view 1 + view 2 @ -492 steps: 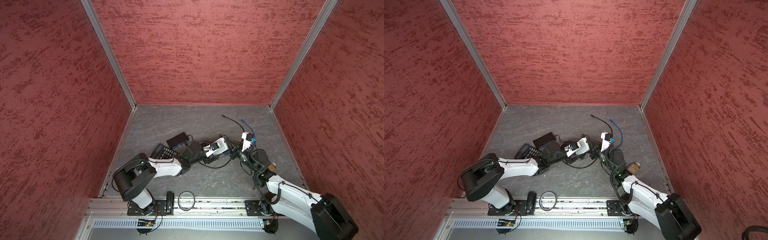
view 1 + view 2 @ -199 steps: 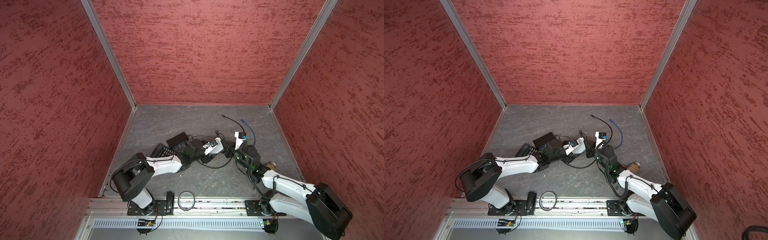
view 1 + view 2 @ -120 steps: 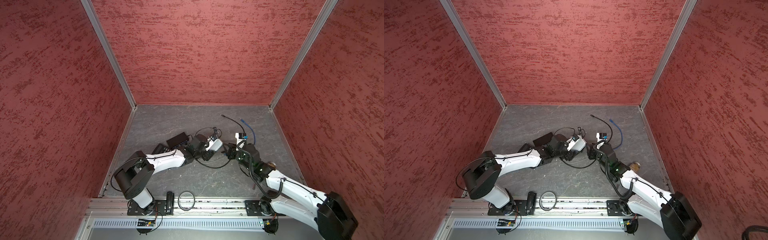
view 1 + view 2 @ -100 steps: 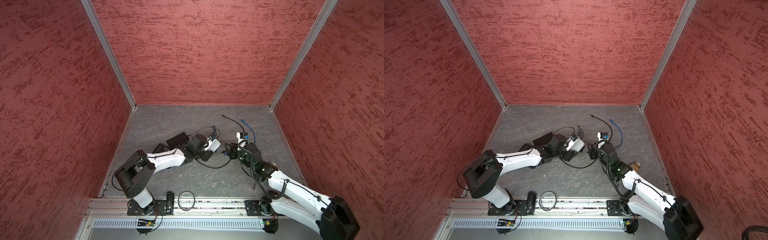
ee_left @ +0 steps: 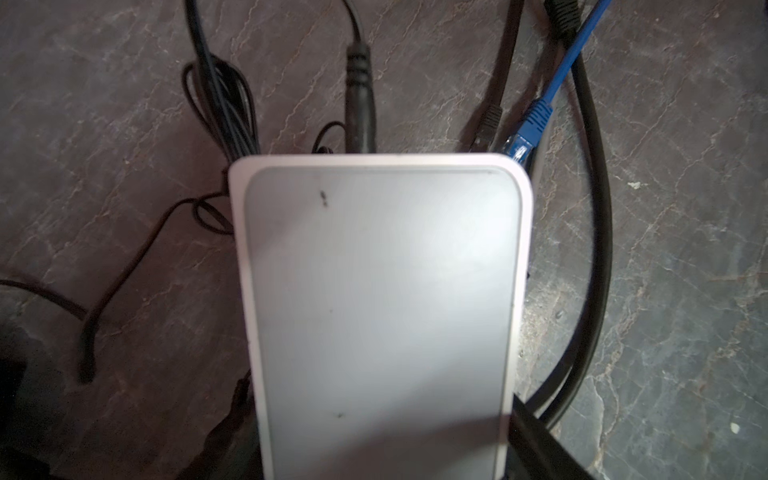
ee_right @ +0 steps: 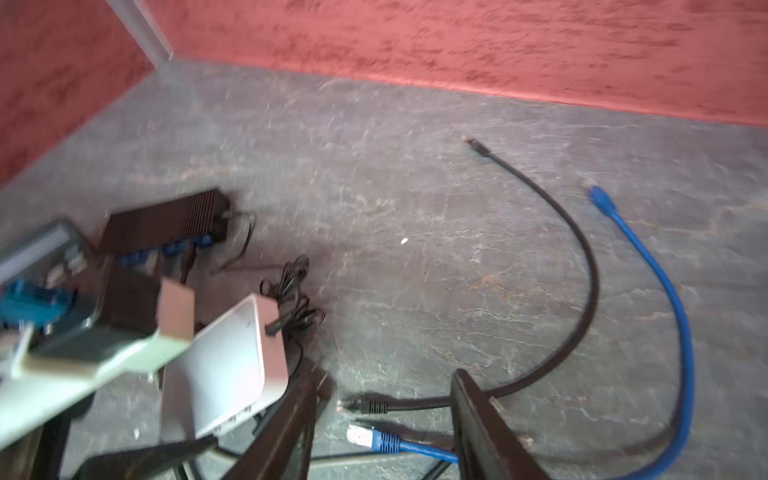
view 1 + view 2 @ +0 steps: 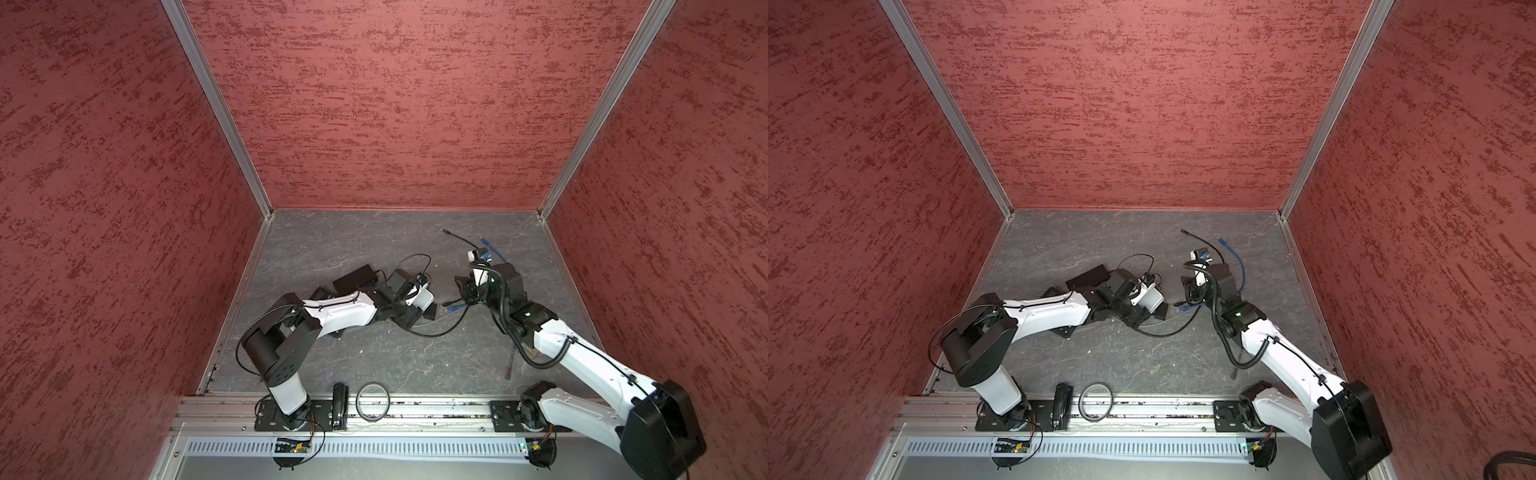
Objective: Insert the plug into the switch port
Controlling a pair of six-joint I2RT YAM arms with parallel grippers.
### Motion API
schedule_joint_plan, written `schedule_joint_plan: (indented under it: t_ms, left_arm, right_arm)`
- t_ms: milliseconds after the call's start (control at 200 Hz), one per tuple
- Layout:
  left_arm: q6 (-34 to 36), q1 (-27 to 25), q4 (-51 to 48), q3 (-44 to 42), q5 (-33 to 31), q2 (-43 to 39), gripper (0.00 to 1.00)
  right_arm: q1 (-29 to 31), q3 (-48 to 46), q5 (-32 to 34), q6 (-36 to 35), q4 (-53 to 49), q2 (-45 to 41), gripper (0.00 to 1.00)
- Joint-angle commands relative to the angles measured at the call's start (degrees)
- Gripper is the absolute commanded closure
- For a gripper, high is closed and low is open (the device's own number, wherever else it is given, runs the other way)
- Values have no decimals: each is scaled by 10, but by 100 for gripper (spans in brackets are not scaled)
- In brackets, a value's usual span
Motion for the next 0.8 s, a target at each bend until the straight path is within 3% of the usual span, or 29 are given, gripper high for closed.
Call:
schedule_joint_plan:
  t_ms: [0,155,291,506,796]
  left_arm:
    - [-16,1,-64,10,19,24,86]
    - [-20,7,-57,4,16,12,87]
    - [-19,17,-58,3,26,-19,87]
    - [-37,52,-47,-8,80,-87,86]
    - [-56,75,-24,7,143,-98,86]
  right_arm:
    - [-3,-12,-70,-91,29,3,46]
    - [-4,-20,-180,-115,32,10,47]
    - [-4,-26,-204,-60,50,49,48]
    - [-4,-38,-301,30,89,112,57]
    - [16,-52,-363,81,130,174,67]
